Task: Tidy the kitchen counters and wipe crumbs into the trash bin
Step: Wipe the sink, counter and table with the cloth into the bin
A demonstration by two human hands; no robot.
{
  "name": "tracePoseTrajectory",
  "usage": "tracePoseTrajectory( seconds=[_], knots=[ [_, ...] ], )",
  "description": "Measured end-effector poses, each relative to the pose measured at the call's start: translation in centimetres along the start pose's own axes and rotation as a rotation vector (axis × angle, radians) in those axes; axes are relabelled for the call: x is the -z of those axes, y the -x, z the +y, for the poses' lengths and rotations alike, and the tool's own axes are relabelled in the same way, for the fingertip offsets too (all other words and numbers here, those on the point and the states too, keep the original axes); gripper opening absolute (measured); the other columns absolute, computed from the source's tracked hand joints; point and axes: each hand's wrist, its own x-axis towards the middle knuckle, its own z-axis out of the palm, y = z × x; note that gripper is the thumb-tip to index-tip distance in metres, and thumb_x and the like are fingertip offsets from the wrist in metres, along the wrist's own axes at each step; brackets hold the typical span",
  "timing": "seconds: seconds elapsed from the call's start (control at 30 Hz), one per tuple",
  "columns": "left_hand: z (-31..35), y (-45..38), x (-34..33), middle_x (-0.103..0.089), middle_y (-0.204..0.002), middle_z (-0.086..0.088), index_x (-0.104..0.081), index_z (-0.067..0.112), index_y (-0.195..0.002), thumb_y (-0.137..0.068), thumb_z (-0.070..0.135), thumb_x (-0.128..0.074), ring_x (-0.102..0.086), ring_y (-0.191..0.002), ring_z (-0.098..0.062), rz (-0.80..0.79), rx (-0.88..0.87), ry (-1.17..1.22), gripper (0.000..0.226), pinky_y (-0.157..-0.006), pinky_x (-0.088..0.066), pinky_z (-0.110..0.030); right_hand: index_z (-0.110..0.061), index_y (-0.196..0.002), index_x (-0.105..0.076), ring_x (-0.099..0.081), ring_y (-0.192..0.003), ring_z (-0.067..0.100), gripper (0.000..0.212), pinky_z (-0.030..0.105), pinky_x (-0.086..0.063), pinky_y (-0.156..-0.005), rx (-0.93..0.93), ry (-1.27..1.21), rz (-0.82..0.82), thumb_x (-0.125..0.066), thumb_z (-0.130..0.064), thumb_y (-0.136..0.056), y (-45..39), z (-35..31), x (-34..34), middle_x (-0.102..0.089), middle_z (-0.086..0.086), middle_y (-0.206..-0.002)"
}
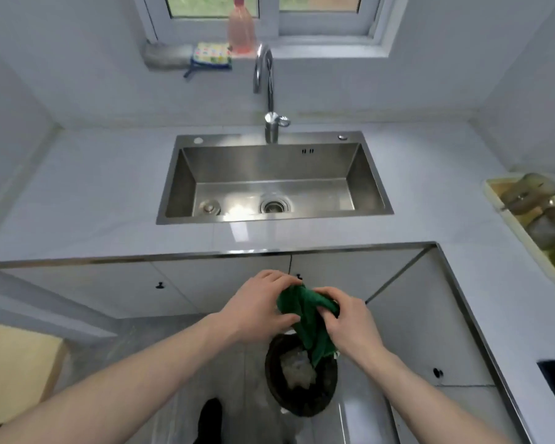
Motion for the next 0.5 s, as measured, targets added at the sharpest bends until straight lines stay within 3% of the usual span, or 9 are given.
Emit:
tracePoseTrajectory(
  seconds=[0.17, 0.33, 0.5],
  knots=[
    [-2.8, -1.4, 10.6, -0.062, -0.111, 0.02, -0.056, 0.039, -0.121, -0.087, 0.049, -0.069, -0.055, -0.103, -0.004, 0.129, 0.08, 0.0, 0.037, -0.093, -0.051, -0.035, -0.043, -0.118, -0.066, -0.064, -0.098, -0.003, 0.029, 0.022, -0.053, -0.089, 0.193, 0.041, -0.015, -0.062, -0.028, -0.093, -6.0, -10.0, 3.8, -0.07, -0.028, -0.104],
    [-7.2, -3.0, 19.4, -0.054, -0.108, 0.026, -0.052, 0.045, -0.12, -0.071, 0.073, -0.068, -0.055, -0.1, 0.004, 0.123, 0.066, 0.079, 0.059, -0.087, -0.05, -0.021, -0.046, -0.117, -0.063, -0.064, -0.096, -0.003, 0.028, 0.024, -0.054, -0.085, 0.301, 0.071, 0.03, -0.061, -0.034, -0.093, -11.9, -19.3, 4.6, -0.069, -0.03, -0.102],
    [-12.8, -5.9, 27.9, -0.063, -0.091, 0.021, -0.06, 0.038, -0.098, -0.082, 0.045, -0.071, -0.059, -0.085, -0.002, 0.2, 0.06, 0.005, 0.021, -0.078, -0.055, -0.035, -0.045, -0.112, -0.066, -0.065, -0.092, -0.003, 0.023, 0.02, -0.052, -0.081, 0.349, 0.096, 0.073, -0.065, -0.034, -0.091, -17.9, -27.9, 4.2, -0.071, -0.028, -0.098]
  ],
)
